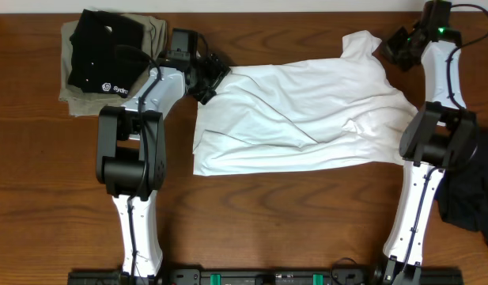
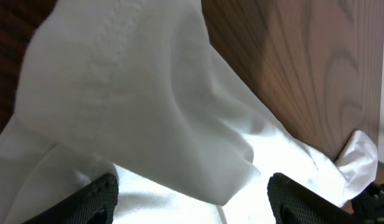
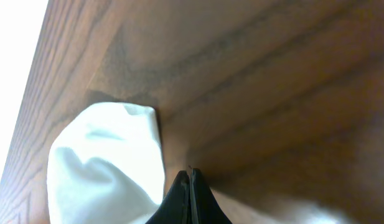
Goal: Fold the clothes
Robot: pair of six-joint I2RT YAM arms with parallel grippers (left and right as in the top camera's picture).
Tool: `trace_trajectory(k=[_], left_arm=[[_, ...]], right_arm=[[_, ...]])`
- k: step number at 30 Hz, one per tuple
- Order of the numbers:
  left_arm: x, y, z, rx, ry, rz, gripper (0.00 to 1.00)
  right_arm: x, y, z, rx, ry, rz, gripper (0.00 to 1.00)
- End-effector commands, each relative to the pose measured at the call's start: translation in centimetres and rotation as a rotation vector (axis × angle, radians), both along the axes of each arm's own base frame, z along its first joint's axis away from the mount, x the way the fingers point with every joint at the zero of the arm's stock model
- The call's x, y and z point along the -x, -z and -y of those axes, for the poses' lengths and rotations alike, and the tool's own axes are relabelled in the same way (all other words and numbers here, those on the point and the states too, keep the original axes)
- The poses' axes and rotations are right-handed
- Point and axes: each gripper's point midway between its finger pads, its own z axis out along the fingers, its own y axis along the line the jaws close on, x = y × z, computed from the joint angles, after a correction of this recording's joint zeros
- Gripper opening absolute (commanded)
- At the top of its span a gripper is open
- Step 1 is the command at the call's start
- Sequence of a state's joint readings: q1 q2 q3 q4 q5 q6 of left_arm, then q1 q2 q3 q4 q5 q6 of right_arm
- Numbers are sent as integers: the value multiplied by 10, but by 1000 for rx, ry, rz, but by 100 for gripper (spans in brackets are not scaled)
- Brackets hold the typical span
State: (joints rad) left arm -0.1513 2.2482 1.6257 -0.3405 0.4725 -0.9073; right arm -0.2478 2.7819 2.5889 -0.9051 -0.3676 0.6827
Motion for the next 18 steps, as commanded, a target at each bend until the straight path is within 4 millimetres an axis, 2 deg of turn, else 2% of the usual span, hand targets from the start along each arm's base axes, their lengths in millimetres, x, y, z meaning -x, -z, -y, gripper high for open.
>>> trace_trajectory(k=[1,4,8,9,11,12,14,18], left_arm=[[0,0,-3,-18,11,1,79],[2,1,-4,-19,11,-7,80],[2,1,-4,-20,10,-9,80],[2,1,-4,-20,10,-9,80],[2,1,-4,-20,10,-10,80],[3,1,-4,-19,11,-10,79],[3,1,-4,-19,10,-10,79],[3,1,-4,-19,10,-10,79]], right_arm=[[-3,-55,0,38,-56,92,1],[-2,-67,0,52,-68,106,1],[-4,-71,-1,50,-73,120,2],[-4,-70,-2,46,-77,118,12],[-5,-69,-3,50,-78,120,41],[-7,-68,-4,59,-78,125,47],[-9,-64,-5,89,-70,120,54],[-20,-60,-25,127,-113,150,55]])
